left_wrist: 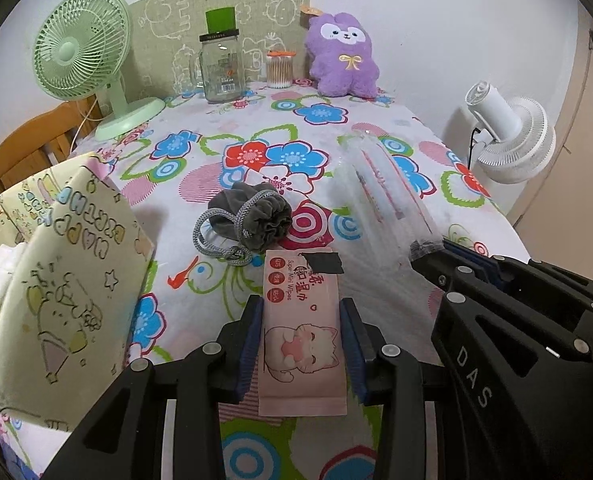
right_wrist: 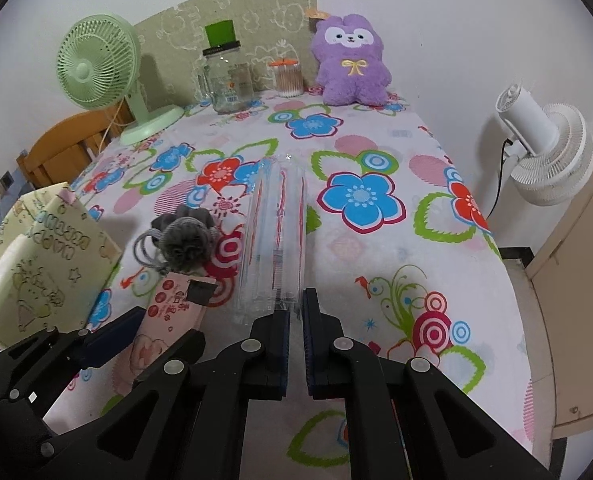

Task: Organize soft objects
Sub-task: 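Carry the wipes pack with left tool while right tool carries the straw bag toward the box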

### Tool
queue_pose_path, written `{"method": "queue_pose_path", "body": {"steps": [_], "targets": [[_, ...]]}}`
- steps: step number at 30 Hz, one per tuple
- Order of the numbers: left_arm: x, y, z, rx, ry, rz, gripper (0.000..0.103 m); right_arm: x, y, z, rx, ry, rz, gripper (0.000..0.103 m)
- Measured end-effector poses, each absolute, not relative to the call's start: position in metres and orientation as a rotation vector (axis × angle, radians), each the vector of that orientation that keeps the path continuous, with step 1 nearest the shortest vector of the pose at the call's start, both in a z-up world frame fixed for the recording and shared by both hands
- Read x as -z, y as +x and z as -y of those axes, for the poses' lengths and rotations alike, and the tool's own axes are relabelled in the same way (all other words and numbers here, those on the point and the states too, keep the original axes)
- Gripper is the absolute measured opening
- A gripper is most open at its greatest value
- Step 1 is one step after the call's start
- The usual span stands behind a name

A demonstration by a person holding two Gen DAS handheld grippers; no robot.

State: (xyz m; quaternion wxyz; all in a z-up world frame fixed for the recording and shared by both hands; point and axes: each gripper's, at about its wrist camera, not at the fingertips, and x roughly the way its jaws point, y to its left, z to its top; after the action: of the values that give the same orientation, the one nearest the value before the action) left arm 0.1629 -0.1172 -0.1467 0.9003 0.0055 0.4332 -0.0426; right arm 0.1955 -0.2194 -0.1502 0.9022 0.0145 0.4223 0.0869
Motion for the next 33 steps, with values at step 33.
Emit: {"method": "queue_pose_path", "body": {"steps": [33], "targets": [[0.081,0.092,0.105,0.127,0.034,-0.752,0.038,0.077,0.116,0.208,-0.171,0.031,-0.744,0.009]]}}
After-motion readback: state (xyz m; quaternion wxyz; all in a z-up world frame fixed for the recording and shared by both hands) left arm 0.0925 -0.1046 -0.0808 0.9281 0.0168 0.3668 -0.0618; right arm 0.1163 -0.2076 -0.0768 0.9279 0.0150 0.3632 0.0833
